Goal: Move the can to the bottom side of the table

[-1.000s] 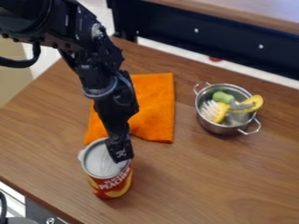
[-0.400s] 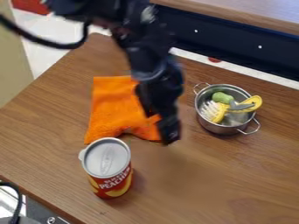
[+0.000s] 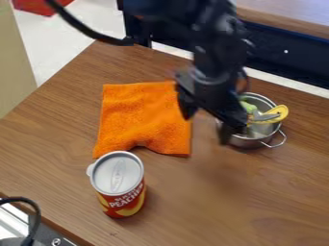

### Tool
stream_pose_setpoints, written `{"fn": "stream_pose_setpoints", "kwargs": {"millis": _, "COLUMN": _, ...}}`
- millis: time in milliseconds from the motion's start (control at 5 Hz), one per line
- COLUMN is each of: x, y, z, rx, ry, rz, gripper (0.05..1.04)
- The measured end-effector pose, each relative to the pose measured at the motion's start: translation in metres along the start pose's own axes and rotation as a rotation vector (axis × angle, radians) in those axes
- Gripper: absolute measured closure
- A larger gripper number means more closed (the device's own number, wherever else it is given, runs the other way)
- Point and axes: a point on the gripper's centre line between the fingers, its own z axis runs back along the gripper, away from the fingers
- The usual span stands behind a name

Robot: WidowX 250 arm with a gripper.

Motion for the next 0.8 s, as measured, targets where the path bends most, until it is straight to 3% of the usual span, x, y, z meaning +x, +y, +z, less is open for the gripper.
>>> {"fn": "stream_pose_setpoints", "kwargs": {"millis": 200, "x": 0.011, "y": 0.016, "z": -0.002, "rx": 0.043, "ry": -0.013, "rz": 0.112, "gripper": 0.085}}
{"fn": "stream_pose_setpoints", "kwargs": {"millis": 600, "x": 0.026, "y": 0.067, "z": -0.001, "rx": -0.007, "ry": -0.015, "rz": 0.166, "gripper": 0.085}}
{"fn": "stream_pose_setpoints", "kwargs": {"millis": 800, "x": 0.033, "y": 0.089, "z": -0.001, "rx": -0.007, "ry": -0.04, "rz": 0.168, "gripper": 0.085}}
